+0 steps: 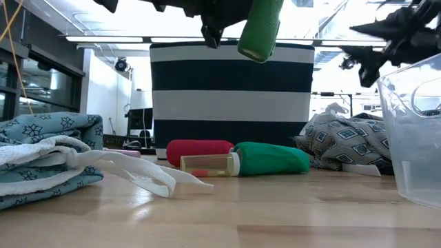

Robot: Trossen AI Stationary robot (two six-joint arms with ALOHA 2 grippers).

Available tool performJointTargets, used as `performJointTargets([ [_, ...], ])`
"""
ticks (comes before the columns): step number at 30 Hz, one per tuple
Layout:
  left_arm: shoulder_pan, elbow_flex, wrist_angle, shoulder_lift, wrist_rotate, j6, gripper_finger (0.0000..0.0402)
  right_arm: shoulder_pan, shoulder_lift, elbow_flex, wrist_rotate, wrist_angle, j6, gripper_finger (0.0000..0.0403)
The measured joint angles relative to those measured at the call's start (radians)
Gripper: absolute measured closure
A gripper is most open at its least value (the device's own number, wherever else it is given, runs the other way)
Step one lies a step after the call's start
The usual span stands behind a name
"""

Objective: Pick & Place Medicine items
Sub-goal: Put the green bandage into the transparent bin

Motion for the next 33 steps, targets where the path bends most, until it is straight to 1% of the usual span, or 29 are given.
performJointTargets([
  [2,0.004,0.0,0.0,0.0,0.0,-0.002,0.0277,0.029,0.015,0.003,-0.001,0.068,-0.024,0.023],
  [9,0.004,0.0,0.002,0.0,0.0,-0.002,0.0277,0.136,0.129,0.093,0.025,0.109,-0.12,0.023],
  [19,0.004,0.0,0.01,0.0,0.0,-0.002,0.0277,0.3,0.475,0.262,0.05,0.112,-0.272,0.023],
  [25,0.008,-0.001,0.024,0.0,0.001,-0.002,0.0277,0.39,0.67,0.335,0.158,0.115,-0.391,0.023],
  [29,0.014,-0.001,0.04,0.0,0.003,0.004,0.0277,0.445,0.778,0.373,0.229,0.106,-0.425,0.023],
  [33,0.023,-0.001,0.076,0.0,0.003,0.037,0.0277,0.485,0.854,0.404,0.294,0.11,-0.426,0.023],
])
